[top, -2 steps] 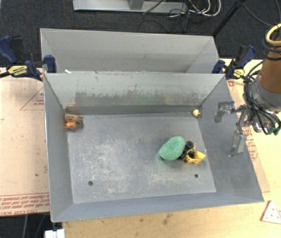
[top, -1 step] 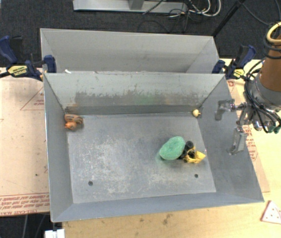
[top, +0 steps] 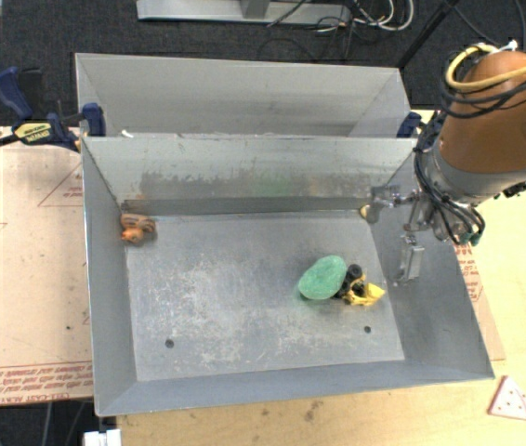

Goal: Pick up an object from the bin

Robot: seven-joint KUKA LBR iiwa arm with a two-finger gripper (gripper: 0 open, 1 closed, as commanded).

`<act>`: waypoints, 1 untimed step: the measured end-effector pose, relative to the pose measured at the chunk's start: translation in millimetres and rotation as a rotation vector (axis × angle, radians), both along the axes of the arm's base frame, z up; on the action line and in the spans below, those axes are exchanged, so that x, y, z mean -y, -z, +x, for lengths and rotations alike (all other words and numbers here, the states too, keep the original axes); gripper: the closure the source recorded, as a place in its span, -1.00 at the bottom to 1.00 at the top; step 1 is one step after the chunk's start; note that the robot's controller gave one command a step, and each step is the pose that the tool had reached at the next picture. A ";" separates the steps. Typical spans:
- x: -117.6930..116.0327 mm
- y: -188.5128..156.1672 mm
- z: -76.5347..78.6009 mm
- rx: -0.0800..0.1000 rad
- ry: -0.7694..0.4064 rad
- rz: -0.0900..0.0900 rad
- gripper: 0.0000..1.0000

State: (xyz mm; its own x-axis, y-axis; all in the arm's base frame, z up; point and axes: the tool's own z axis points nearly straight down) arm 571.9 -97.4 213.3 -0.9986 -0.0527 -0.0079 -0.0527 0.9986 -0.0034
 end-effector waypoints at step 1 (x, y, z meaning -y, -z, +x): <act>-26.0 45.9 -25.3 -0.005 0.044 0.006 -1.00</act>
Offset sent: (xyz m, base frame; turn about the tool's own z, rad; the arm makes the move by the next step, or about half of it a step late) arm -0.0304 0.0420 -0.0869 0.0647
